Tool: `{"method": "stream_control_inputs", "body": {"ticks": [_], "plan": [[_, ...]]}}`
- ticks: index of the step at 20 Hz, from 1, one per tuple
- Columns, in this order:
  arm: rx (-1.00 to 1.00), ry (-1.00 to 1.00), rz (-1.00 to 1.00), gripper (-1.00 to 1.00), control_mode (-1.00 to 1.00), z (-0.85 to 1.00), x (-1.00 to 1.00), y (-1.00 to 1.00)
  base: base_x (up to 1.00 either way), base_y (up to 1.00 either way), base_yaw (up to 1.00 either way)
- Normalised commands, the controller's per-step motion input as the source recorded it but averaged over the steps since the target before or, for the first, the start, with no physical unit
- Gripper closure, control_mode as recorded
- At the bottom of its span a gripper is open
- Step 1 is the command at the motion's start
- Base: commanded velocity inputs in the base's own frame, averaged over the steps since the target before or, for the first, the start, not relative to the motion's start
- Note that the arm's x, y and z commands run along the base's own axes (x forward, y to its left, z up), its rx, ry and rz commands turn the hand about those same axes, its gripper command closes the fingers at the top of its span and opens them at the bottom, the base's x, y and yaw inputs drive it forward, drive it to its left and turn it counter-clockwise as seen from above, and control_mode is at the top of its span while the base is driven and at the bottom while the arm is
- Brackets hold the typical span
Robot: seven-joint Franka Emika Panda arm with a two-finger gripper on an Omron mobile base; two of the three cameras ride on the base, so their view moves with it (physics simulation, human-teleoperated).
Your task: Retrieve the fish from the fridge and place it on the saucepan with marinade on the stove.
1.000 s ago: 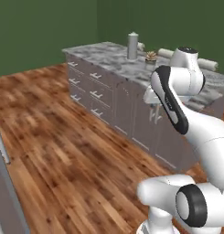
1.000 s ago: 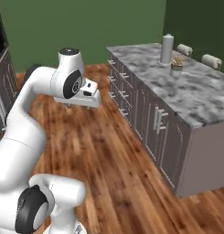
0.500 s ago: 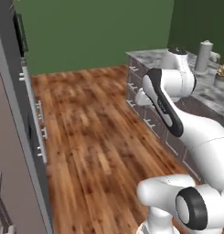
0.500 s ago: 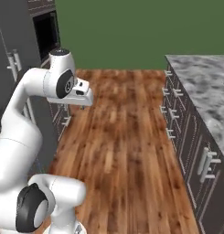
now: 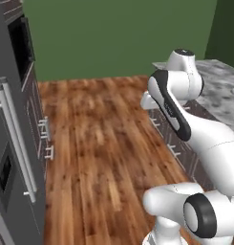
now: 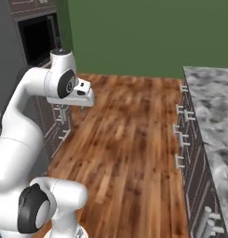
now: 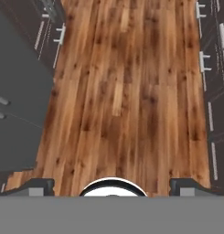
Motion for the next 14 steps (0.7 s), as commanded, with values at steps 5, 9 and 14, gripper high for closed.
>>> {"method": "stream_control_inputs", "body": {"ticks": [5, 9, 14], "plan": [[0.00, 0.00, 0.00, -1.00, 1.00, 0.00, 0.00, 0.00, 1.00, -0.31, 0.31], [0.00, 0.00, 0.00, -1.00, 1.00, 0.00, 0.00, 0.00, 0.94, -0.18, 0.40], [0.00, 0.00, 0.00, -1.00, 1.00, 0.00, 0.00, 0.00, 0.45, -0.47, 0.53]]}}
